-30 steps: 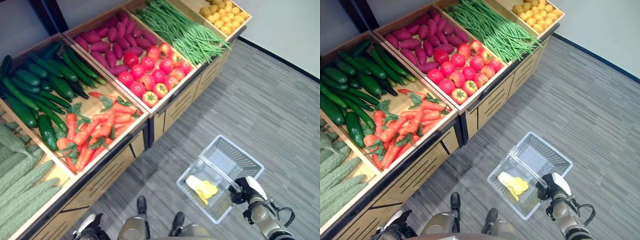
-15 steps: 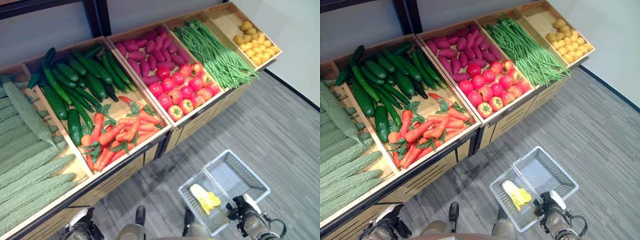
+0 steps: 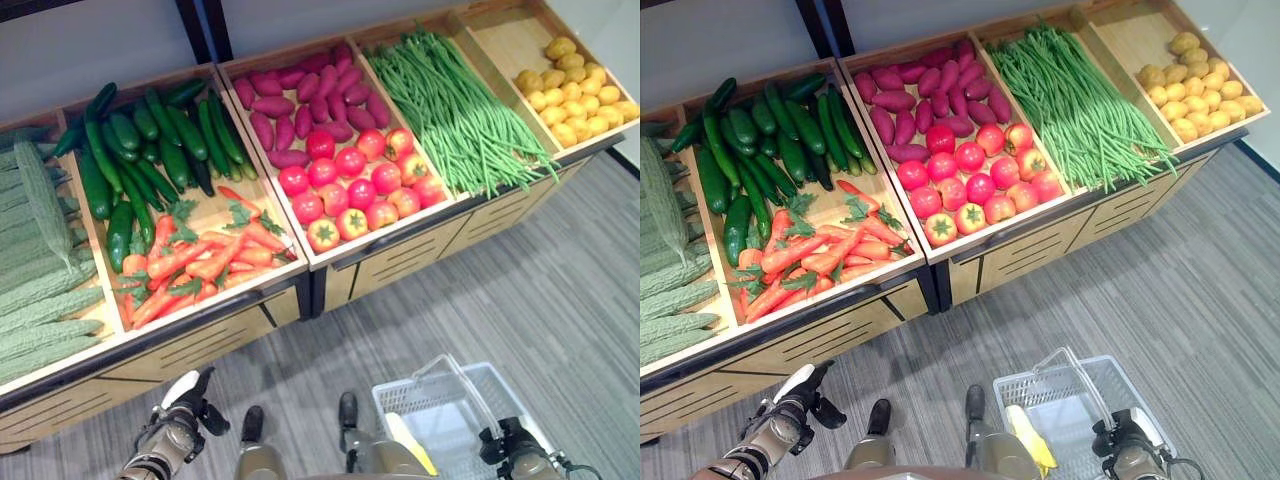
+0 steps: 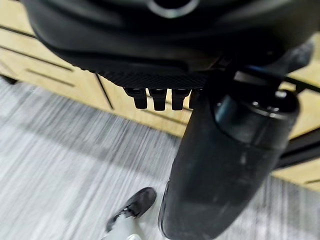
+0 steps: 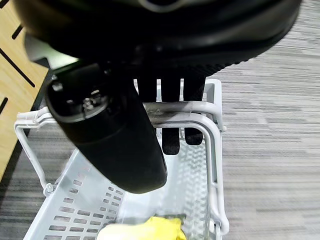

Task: Get the vegetables into the basket

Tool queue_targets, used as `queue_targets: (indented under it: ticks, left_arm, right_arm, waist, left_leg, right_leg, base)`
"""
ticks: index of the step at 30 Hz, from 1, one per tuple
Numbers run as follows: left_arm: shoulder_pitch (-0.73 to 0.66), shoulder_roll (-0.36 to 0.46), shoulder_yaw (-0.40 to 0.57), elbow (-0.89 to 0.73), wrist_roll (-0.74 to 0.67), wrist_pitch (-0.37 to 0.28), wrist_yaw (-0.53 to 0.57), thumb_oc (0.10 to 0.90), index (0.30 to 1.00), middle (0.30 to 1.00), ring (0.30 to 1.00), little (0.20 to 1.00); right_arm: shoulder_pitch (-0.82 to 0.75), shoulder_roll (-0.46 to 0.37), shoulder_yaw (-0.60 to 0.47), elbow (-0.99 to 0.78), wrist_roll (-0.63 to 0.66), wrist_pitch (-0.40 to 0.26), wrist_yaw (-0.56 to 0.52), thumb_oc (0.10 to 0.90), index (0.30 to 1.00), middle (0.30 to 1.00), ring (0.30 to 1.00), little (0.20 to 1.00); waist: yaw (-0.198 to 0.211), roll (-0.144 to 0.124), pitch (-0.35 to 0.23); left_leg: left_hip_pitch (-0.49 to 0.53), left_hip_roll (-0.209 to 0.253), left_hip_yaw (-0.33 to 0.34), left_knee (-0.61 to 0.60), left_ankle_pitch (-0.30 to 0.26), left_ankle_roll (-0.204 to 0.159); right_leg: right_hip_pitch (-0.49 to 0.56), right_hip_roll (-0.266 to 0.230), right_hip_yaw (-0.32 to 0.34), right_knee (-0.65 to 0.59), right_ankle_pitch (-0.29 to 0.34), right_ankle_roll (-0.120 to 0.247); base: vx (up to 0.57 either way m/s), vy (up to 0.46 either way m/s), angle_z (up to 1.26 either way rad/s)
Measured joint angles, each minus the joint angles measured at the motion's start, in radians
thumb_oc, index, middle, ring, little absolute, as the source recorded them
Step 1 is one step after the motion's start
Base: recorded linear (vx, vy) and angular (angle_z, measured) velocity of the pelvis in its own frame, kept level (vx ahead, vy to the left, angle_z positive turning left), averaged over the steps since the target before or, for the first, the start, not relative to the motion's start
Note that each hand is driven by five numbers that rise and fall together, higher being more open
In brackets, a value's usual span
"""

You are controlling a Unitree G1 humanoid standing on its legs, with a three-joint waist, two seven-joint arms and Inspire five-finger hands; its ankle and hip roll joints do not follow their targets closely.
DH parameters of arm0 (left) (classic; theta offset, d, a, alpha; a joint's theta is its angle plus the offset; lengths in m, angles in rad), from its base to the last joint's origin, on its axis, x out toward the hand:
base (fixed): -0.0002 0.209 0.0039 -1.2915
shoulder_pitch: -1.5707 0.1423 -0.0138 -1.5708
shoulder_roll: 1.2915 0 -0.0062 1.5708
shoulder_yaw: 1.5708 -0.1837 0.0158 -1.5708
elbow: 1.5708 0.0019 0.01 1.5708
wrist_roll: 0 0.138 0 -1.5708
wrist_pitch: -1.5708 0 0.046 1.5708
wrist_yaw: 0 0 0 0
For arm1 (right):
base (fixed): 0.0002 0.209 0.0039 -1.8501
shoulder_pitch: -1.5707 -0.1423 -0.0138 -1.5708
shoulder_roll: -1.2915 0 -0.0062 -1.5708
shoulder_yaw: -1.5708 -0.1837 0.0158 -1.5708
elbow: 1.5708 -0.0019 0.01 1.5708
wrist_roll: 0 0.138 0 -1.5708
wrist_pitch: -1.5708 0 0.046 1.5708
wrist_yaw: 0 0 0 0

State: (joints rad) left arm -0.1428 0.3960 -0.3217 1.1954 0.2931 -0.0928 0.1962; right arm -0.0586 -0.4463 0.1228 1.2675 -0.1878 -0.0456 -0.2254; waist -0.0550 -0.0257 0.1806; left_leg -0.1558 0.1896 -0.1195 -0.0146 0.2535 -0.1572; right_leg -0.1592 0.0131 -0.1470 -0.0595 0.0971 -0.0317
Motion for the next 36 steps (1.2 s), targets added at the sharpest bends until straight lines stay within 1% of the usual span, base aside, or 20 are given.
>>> queue_targets:
  ticks: [2,3,4,7,9,12,13,15,18,19,22,24,27,29,31,32,33,34,35,36]
  left_arm:
    - [0.008,-0.007,0.001,0.000,0.002,0.011,-0.002,0.900,1.000,1.000,1.000,1.000]
    - [0.014,-0.015,0.001,0.005,0.002,0.016,-0.002,0.900,1.000,1.000,1.000,1.000]
    - [0.023,-0.025,0.001,0.017,0.002,0.018,-0.002,0.900,1.000,1.000,1.000,1.000]
    - [0.041,-0.068,0.020,0.033,0.002,0.019,-0.002,0.900,1.000,1.000,1.000,1.000]
    - [0.058,-0.095,0.049,0.040,0.001,0.021,-0.002,0.900,1.000,1.000,1.000,1.000]
    - [0.085,-0.107,0.077,0.039,-0.004,0.020,-0.001,0.900,1.000,1.000,1.000,1.000]
    - [0.088,-0.114,0.113,0.047,-0.031,0.020,-0.001,0.900,1.000,1.000,1.000,1.000]
    - [0.088,-0.128,0.235,0.101,-0.120,0.030,0.020,0.900,1.000,1.000,1.000,1.000]
    - [0.093,-0.136,0.472,0.152,-0.295,0.052,0.129,0.900,1.000,1.000,1.000,1.000]
    - [0.089,-0.127,0.600,0.176,-0.379,0.053,0.185,0.900,1.000,1.000,1.000,1.000]
    - [0.080,-0.072,0.688,0.213,-0.494,0.055,0.289,0.900,1.000,1.000,1.000,1.000]
    - [0.070,0.011,0.788,0.252,-0.603,0.053,0.358,0.900,1.000,1.000,1.000,1.000]
    - [0.080,0.076,0.875,0.293,-0.730,0.039,0.385,0.900,1.000,1.000,1.000,1.000]
    - [0.089,0.104,0.880,0.296,-0.766,0.042,0.409,0.900,1.000,1.000,1.000,1.000]
    - [0.091,0.114,0.887,0.209,-0.769,0.051,0.458,0.900,1.000,1.000,1.000,1.000]
    - [0.101,0.126,0.862,0.144,-0.760,-0.002,0.474,0.900,1.000,1.000,1.000,1.000]
    - [0.114,0.120,0.885,0.004,-0.754,0.038,0.515,0.900,1.000,1.000,1.000,1.000]
    - [0.164,0.091,0.884,-0.282,-0.739,0.080,0.571,0.900,1.000,1.000,1.000,1.000]
    - [0.186,0.097,0.858,-0.413,-0.692,0.072,0.585,0.900,1.000,1.000,1.000,1.000]
    - [0.229,0.144,0.800,-0.643,-0.535,0.052,0.604,0.900,1.000,1.000,1.000,1.000]
  right_arm:
    - [-0.004,-0.005,0.001,-0.010,0.000,-0.002,-0.001,0.400,0.300,0.300,0.300,0.300]
    - [-0.004,-0.007,0.001,-0.020,0.000,-0.003,-0.001,0.400,0.300,0.300,0.300,0.300]
    - [-0.004,-0.008,0.001,-0.021,0.000,-0.003,-0.001,0.400,0.300,0.300,0.300,0.300]
    - [-0.003,-0.005,0.001,-0.018,0.000,0.001,0.001,0.400,0.300,0.300,0.300,0.300]
    - [-0.007,-0.006,0.000,-0.019,0.000,0.002,0.001,0.400,0.300,0.300,0.300,0.300]
    - [-0.010,-0.006,-0.011,-0.018,0.000,0.002,-0.002,0.400,0.300,0.300,0.300,0.300]
    - [-0.005,-0.006,-0.011,-0.018,0.000,0.005,-0.002,0.400,0.300,0.300,0.300,0.300]
    - [0.014,0.020,-0.011,-0.013,-0.001,0.008,0.000,0.400,0.300,0.300,0.300,0.300]
    - [0.034,0.067,-0.008,0.012,-0.005,0.015,0.000,0.400,0.300,0.300,0.300,0.300]
    - [0.041,0.088,-0.009,0.024,-0.008,0.027,-0.014,0.400,0.300,0.300,0.300,0.300]
    - [0.050,0.092,0.003,0.027,-0.014,0.021,-0.011,0.400,0.300,0.300,0.300,0.300]
    - [0.049,0.089,0.003,0.029,-0.032,0.019,-0.012,0.400,0.300,0.300,0.300,0.300]
    - [0.057,0.073,0.004,0.024,-0.034,0.019,-0.011,0.400,0.300,0.300,0.300,0.300]
    - [0.070,0.065,0.004,0.029,-0.034,0.023,-0.012,0.400,0.300,0.300,0.300,0.300]
    - [0.086,0.064,0.006,0.028,-0.038,0.018,-0.011,0.400,0.300,0.300,0.300,0.300]
    - [0.102,0.064,0.011,0.027,-0.042,0.019,-0.010,0.400,0.300,0.300,0.300,0.300]
    - [0.112,0.064,0.016,0.017,-0.042,0.018,-0.011,0.400,0.300,0.300,0.300,0.300]
    - [0.137,0.067,0.014,0.019,-0.044,0.006,-0.009,0.400,0.300,0.300,0.300,0.300]
    - [0.146,0.070,0.013,0.022,-0.046,-0.002,-0.007,0.400,0.300,0.300,0.300,0.300]
    - [0.153,0.078,0.002,0.041,-0.046,-0.003,-0.005,0.400,0.300,0.300,0.300,0.300]
  waist:
    - [-0.009,0.005,0.008]
    - [-0.018,0.005,0.008]
    - [-0.021,0.006,0.007]
    - [-0.017,0.033,0.003]
    - [-0.010,0.035,0.004]
    - [0.013,0.052,-0.003]
    - [0.015,0.060,-0.008]
    - [0.018,0.047,-0.019]
    - [0.026,0.044,-0.050]
    - [0.032,0.041,-0.059]
    - [0.040,0.035,-0.081]
    - [0.042,0.027,-0.099]
    - [0.041,0.028,-0.137]
    - [0.042,0.030,-0.157]
    - [0.054,0.030,-0.157]
    - [0.062,0.029,-0.157]
    - [0.064,0.031,-0.160]
    - [0.078,0.019,-0.156]
    - [0.088,0.010,-0.152]
    - [0.099,0.004,-0.146]
  left_leg:
    - [0.003,0.012,0.201,0.059,-0.073,0.014]
    - [0.004,0.014,0.263,0.096,-0.109,0.023]
    - [0.014,0.012,0.273,0.103,-0.117,0.018]
    - [0.099,0.002,0.260,0.037,-0.129,0.003]
    - [0.134,0.003,0.261,-0.030,-0.132,0.002]
    - [0.137,-0.001,0.261,-0.059,-0.150,0.025]
    - [0.137,-0.007,0.258,-0.064,-0.182,0.028]
    - [0.143,-0.058,0.256,-0.070,-0.201,0.068]
    - [0.155,-0.092,0.256,-0.069,-0.210,0.090]
    - [0.163,-0.097,0.259,-0.069,-0.213,0.094]
    - [0.166,-0.101,0.255,-0.069,-0.213,0.094]
    - [0.176,-0.100,0.254,-0.069,-0.213,0.094]
    - [0.183,-0.098,0.262,-0.070,-0.216,0.093]
    - [0.184,-0.099,0.265,-0.069,-0.217,0.093]
    - [0.181,-0.099,0.265,-0.066,-0.217,0.093]
    - [0.174,-0.098,0.266,-0.067,-0.225,0.094]
    - [0.172,-0.098,0.265,-0.064,-0.225,0.092]
    - [0.162,-0.098,0.257,-0.066,-0.222,0.086]
    - [0.159,-0.096,0.249,-0.069,-0.220,0.084]
    - [0.158,-0.094,0.237,-0.069,-0.214,0.085]
  right_leg:
    - [0.002,-0.011,-0.028,-0.012,0.005,-0.020]
    - [0.004,-0.017,-0.035,-0.016,0.006,-0.030]
    - [0.005,-0.017,-0.041,-0.017,0.006,-0.030]
    - [0.015,-0.014,-0.057,-0.026,0.015,-0.014]
    - [0.026,-0.011,-0.067,-0.025,0.016,-0.011]
    - [0.060,-0.012,-0.083,-0.025,0.013,0.022]
    - [0.059,-0.019,-0.085,-0.021,0.011,0.031]
    - [0.049,-0.072,-0.079,0.006,0.014,0.073]
    - [0.053,-0.109,-0.074,0.025,0.010,0.087]
    - [0.060,-0.114,-0.072,0.024,0.011,0.089]
    - [0.068,-0.118,-0.071,0.018,0.009,0.093]
    - [0.086,-0.114,-0.071,0.001,0.011,0.097]
    - [0.094,-0.111,-0.063,-0.013,0.013,0.101]
    - [0.094,-0.110,-0.059,-0.013,0.012,0.108]
    - [0.086,-0.111,-0.056,-0.005,0.012,0.108]
    - [0.074,-0.112,-0.049,0.012,0.011,0.107]
    - [0.070,-0.113,-0.049,0.013,0.009,0.103]
    - [0.069,-0.113,-0.058,0.015,0.011,0.105]
    - [0.069,-0.113,-0.066,0.019,0.011,0.105]
    - [0.068,-0.112,-0.076,0.027,0.006,0.104]
  base:
    - [-0.01,-0.025,0.32]
    - [0.03,-0.009,0.31]
    - [0.03,-0.008,0.23]
    - [0.07,0.070,0.29]
    - [0.05,0.142,0.20]
    - [0.03,0.189,0.07]
    - [0.03,0.178,0.12]
    - [0.03,0.106,0.14]
    - [0.03,0.037,0.05]
    - [0.00,0.000,0.00]
    - [0.01,0.012,0.04]
    - [0.00,0.000,0.00]
    - [0.00,0.027,-0.08]
    - [-0.03,0.023,-0.05]
    - [-0.01,-0.005,-0.04]
    - [-0.03,-0.018,-0.08]
    - [-0.01,-0.031,0.02]
    - [-0.01,-0.028,0.17]
    - [-0.02,-0.035,0.30]
    - [-0.04,-0.035,0.24]
